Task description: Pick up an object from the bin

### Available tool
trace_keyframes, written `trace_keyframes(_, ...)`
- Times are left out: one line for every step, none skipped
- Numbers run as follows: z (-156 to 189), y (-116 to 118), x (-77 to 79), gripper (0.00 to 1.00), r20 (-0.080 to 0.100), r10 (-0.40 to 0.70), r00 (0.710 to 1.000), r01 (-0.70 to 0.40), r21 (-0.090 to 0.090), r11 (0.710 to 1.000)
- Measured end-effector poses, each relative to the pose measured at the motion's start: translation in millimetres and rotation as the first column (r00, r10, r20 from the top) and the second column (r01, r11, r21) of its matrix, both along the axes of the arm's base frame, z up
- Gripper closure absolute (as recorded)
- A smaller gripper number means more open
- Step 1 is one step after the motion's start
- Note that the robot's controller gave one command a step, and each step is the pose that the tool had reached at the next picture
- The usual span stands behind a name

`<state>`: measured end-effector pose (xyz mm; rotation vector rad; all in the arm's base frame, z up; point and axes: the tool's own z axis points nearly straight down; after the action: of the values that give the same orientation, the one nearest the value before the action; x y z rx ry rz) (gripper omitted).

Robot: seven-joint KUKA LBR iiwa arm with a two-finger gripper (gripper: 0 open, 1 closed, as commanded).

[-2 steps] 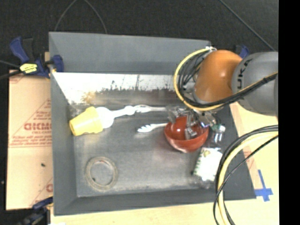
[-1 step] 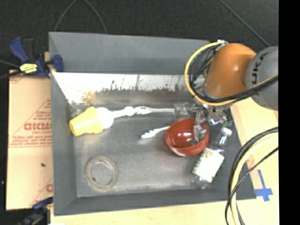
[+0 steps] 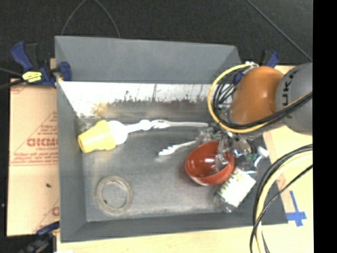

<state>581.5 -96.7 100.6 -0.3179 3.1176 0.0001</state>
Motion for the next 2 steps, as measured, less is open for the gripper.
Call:
trace_keyframes(-27.9,-5.8,23.1,0.00,0.009,0.029,1.000,-0.029,-0.004,1.000)
trace_keyframes(-29.1,51.6,-5.9,1.00,0.008,0.514,0.858,-0.514,-0.011,0.858)
